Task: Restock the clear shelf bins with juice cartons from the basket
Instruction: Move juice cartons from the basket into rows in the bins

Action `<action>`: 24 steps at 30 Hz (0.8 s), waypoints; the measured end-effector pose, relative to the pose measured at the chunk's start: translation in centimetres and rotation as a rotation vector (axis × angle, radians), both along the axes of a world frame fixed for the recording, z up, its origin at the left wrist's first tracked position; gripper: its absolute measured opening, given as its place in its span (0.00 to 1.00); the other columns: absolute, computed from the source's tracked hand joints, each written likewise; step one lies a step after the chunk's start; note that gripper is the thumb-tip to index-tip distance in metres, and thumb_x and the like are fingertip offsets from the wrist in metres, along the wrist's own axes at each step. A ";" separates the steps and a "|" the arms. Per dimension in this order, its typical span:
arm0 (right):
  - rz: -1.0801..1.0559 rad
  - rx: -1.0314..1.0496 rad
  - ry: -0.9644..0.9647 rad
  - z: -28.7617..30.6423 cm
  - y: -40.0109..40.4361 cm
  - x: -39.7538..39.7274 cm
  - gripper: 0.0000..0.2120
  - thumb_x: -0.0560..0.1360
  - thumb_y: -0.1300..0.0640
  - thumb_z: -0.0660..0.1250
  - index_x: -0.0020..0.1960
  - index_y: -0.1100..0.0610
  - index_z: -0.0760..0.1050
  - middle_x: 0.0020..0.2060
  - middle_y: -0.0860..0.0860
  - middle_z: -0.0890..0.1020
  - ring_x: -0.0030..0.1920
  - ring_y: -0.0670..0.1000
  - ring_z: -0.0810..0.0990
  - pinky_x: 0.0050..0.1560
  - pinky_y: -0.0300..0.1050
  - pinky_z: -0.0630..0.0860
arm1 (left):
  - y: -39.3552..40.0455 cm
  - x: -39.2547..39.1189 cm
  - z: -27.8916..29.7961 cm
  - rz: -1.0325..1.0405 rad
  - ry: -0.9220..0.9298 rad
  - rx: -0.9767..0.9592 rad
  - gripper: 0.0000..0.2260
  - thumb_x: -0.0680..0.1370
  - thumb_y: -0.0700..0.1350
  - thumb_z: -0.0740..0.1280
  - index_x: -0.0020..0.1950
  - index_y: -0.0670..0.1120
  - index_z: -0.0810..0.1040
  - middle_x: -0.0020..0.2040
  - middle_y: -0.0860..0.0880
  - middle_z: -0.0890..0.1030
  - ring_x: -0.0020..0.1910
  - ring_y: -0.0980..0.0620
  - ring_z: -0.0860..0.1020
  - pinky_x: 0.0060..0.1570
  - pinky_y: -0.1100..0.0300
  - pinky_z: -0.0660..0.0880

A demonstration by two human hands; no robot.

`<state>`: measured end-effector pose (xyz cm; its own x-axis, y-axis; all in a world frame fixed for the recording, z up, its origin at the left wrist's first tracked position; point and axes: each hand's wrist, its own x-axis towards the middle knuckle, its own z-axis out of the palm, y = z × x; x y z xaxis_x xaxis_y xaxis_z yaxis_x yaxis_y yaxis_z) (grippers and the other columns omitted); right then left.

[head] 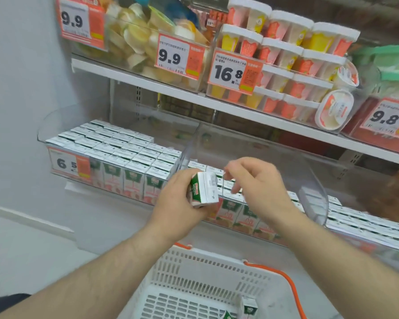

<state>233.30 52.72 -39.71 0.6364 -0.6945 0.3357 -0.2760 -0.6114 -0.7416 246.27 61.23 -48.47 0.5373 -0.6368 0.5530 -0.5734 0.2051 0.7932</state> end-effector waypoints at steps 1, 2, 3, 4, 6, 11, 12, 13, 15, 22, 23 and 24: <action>0.051 0.074 0.017 0.0 1.2 0.4 0.10 0.72 0.45 0.70 0.46 0.52 0.80 0.40 0.48 0.82 0.36 0.47 0.80 0.39 0.46 0.77 | 0.1 0.4 0.2 0.024 0.014 0.002 0.24 0.64 0.48 0.79 0.50 0.69 0.72 0.48 0.60 0.77 0.50 0.57 0.77 0.46 0.62 0.74; 0.090 0.124 0.076 0.0 2.2 0.9 0.15 0.68 0.43 0.74 0.52 0.47 0.77 0.43 0.44 0.82 0.38 0.46 0.81 0.39 0.45 0.78 | 0.3 0.8 0.3 0.048 0.012 0.007 0.22 0.64 0.48 0.78 0.50 0.66 0.73 0.47 0.58 0.78 0.49 0.54 0.78 0.44 0.61 0.74; 0.121 0.120 0.142 -0.1 3.1 1.4 0.22 0.65 0.42 0.76 0.55 0.44 0.75 0.46 0.42 0.81 0.39 0.45 0.81 0.39 0.43 0.78 | 0.4 1.1 0.5 0.077 -0.005 0.014 0.18 0.65 0.49 0.76 0.49 0.63 0.75 0.46 0.57 0.78 0.48 0.53 0.78 0.43 0.60 0.74; 0.125 0.058 0.211 -0.2 3.7 2.1 0.24 0.64 0.41 0.77 0.56 0.43 0.74 0.46 0.41 0.80 0.41 0.43 0.80 0.41 0.42 0.78 | 0.7 1.5 0.6 0.108 -0.021 0.020 0.15 0.65 0.49 0.73 0.49 0.60 0.75 0.45 0.57 0.78 0.48 0.52 0.77 0.43 0.59 0.73; 0.098 -0.074 0.236 0.0 4.2 3.6 0.17 0.66 0.45 0.75 0.53 0.45 0.76 0.44 0.41 0.81 0.43 0.43 0.80 0.43 0.43 0.78 | 1.4 2.2 1.0 0.135 0.007 0.028 0.19 0.63 0.49 0.72 0.53 0.57 0.75 0.49 0.57 0.76 0.50 0.54 0.76 0.48 0.59 0.74; 0.130 0.090 0.089 2.5 2.5 8.1 0.08 0.70 0.60 0.70 0.46 0.49 0.79 0.40 0.49 0.85 0.43 0.55 0.84 0.46 0.58 0.82 | 3.3 6.4 2.5 0.257 -0.094 0.148 0.37 0.64 0.46 0.79 0.70 0.51 0.67 0.61 0.55 0.69 0.63 0.54 0.67 0.58 0.67 0.64; 0.125 0.169 0.067 3.1 1.9 9.3 0.07 0.72 0.62 0.69 0.46 0.51 0.79 0.41 0.53 0.86 0.43 0.58 0.85 0.46 0.61 0.82 | 3.6 7.6 2.6 0.340 -0.138 0.199 0.38 0.65 0.50 0.79 0.72 0.50 0.66 0.66 0.53 0.68 0.67 0.53 0.63 0.62 0.65 0.60; 0.122 0.244 0.051 3.7 1.5 10.6 0.06 0.74 0.64 0.68 0.47 0.54 0.79 0.42 0.56 0.86 0.43 0.60 0.85 0.47 0.62 0.82 | 3.8 8.8 2.4 0.416 -0.151 0.274 0.40 0.66 0.56 0.77 0.74 0.50 0.64 0.70 0.51 0.66 0.71 0.52 0.59 0.67 0.61 0.56; 0.107 0.266 0.035 4.0 0.6 13.2 0.05 0.76 0.64 0.66 0.50 0.57 0.78 0.44 0.58 0.85 0.44 0.58 0.85 0.46 0.58 0.83 | 4.1 10.5 1.7 0.505 -0.135 0.450 0.41 0.68 0.65 0.70 0.76 0.51 0.59 0.78 0.50 0.57 0.77 0.49 0.49 0.75 0.49 0.50; -0.006 -0.313 0.381 1.8 -2.5 22.4 0.15 0.76 0.57 0.66 0.62 0.58 0.69 0.53 0.57 0.77 0.53 0.61 0.76 0.47 0.47 0.71 | 2.8 13.1 0.4 0.489 -0.090 0.646 0.39 0.75 0.68 0.59 0.79 0.49 0.51 0.80 0.51 0.43 0.78 0.47 0.35 0.75 0.42 0.39; -0.037 -0.296 0.430 1.4 -3.2 23.7 0.16 0.76 0.57 0.66 0.62 0.59 0.69 0.53 0.57 0.76 0.54 0.61 0.77 0.46 0.47 0.71 | 2.7 13.4 0.3 0.489 -0.085 0.670 0.40 0.75 0.68 0.59 0.79 0.48 0.50 0.80 0.51 0.43 0.77 0.46 0.34 0.75 0.41 0.38; -0.072 -0.292 0.483 1.0 -4.2 25.1 0.16 0.76 0.58 0.66 0.62 0.59 0.70 0.53 0.57 0.77 0.54 0.61 0.78 0.46 0.47 0.73 | 2.5 13.6 0.1 0.488 -0.082 0.695 0.40 0.75 0.68 0.59 0.79 0.48 0.50 0.80 0.50 0.43 0.77 0.46 0.34 0.74 0.41 0.37</action>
<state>258.38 48.57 -38.70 0.7199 -0.6637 0.2030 -0.5905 -0.7394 -0.3235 259.85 63.76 -48.37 0.8153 -0.5531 0.1713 -0.5318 -0.5983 0.5994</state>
